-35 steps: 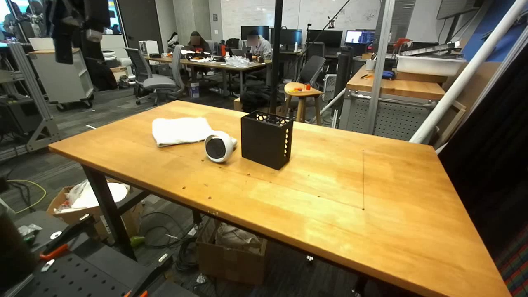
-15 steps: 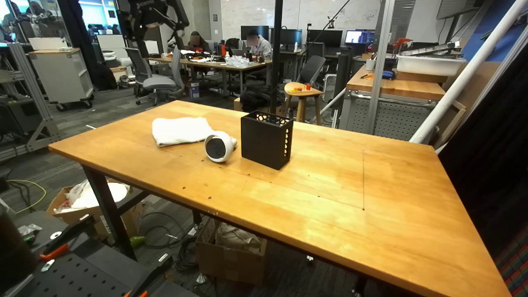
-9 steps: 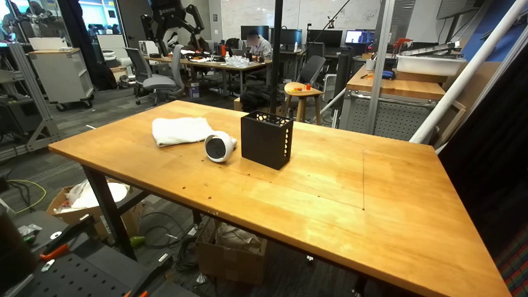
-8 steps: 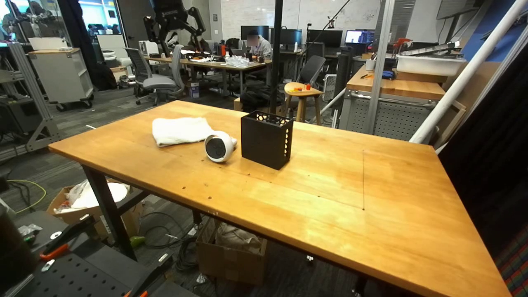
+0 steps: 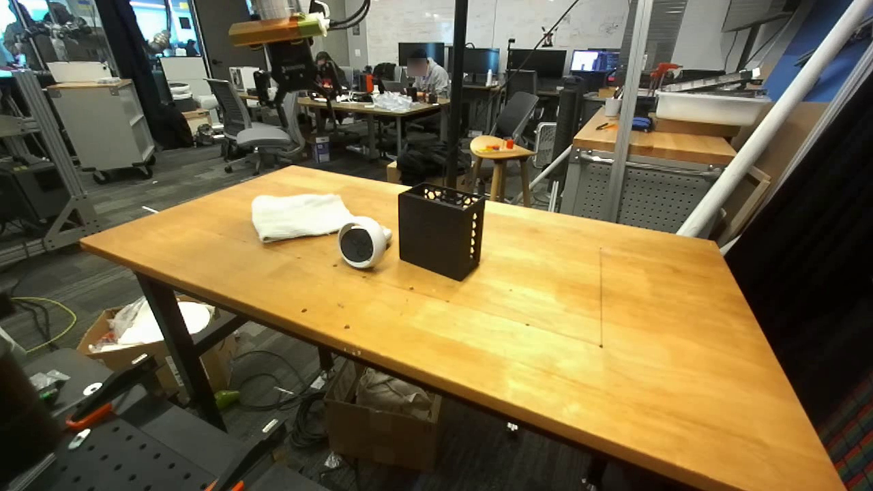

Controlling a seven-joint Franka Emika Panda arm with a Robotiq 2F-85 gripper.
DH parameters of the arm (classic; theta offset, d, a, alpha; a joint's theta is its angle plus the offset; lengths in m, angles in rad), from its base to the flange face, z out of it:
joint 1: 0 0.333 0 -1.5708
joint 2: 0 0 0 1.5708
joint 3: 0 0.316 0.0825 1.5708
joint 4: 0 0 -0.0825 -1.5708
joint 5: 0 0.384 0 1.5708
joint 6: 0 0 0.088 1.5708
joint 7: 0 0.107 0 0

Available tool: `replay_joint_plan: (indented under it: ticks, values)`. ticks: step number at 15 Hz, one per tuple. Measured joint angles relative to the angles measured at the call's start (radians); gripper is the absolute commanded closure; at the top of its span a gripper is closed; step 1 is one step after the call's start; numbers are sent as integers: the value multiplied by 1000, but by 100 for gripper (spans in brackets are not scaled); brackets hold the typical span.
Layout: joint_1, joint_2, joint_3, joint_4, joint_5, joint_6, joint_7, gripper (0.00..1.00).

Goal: Pick up the white towel from the table and put it in the small basket.

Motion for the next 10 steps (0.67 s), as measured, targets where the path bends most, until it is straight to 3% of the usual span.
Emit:
replay_joint_plan:
  ticks: [10]
  values:
    - [79,281,-5,150,-41,19,0,0]
